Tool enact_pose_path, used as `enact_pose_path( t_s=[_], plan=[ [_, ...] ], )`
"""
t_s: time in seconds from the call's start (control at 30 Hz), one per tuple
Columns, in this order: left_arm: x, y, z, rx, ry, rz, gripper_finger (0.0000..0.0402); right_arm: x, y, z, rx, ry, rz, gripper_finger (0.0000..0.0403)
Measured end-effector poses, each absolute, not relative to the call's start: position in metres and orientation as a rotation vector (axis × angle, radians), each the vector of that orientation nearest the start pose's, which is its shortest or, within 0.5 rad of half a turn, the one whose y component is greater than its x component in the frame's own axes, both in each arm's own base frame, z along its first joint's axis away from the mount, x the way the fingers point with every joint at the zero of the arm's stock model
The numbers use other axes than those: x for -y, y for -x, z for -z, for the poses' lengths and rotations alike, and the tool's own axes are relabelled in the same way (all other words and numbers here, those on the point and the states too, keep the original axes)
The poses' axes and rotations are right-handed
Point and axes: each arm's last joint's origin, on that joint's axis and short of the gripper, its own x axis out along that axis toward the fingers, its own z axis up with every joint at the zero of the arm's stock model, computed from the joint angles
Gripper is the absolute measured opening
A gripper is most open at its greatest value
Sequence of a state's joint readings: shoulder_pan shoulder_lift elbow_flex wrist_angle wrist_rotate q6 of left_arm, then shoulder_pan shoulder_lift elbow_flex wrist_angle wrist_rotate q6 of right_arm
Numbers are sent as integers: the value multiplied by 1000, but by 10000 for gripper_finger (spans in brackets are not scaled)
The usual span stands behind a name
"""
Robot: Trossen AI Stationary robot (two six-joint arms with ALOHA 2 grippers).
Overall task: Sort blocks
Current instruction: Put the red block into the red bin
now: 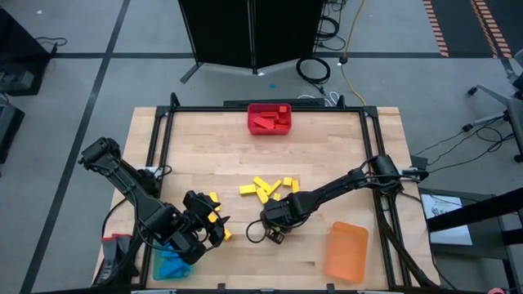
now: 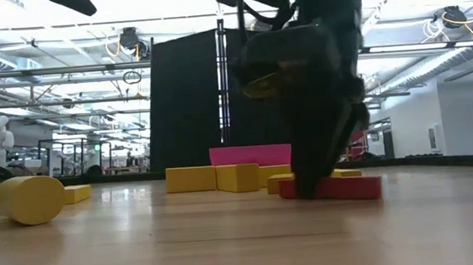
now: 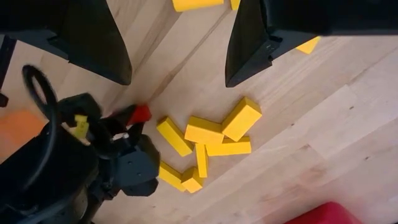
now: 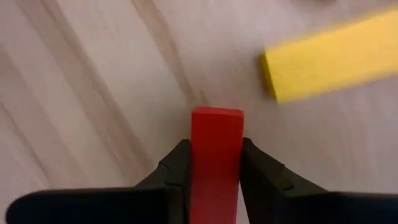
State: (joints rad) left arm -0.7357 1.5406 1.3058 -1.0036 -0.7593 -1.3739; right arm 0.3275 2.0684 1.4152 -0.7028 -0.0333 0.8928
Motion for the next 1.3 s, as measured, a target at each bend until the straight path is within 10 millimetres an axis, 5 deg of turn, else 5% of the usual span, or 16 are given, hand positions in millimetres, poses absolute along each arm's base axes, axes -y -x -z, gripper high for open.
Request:
enact_pose_path(
  t_s=[0.2, 0.47, 0.67, 0.87, 1.07, 1.3],
  plan=[
    [182, -231, -285, -670, 437, -580, 264, -102, -369, -199, -1261, -567, 237, 80],
    [181, -231, -285, -648, 434, -590, 264, 2, -368, -240, -1097, -500, 330, 80],
    [181, -231, -285, -644, 438, -593, 264, 106, -359, -238, -1002, -573, 531, 80],
    [180, -233, -285, -637, 438, -602, 264, 183, -338, -243, -840, -640, 693, 80],
    [172, -238, -286, -611, 438, -640, 264, 223, -326, -245, -712, -696, 724, 80],
    [162, -244, -286, -610, 441, -676, 264, 237, -330, -220, -748, -730, 728, 80]
  ],
)
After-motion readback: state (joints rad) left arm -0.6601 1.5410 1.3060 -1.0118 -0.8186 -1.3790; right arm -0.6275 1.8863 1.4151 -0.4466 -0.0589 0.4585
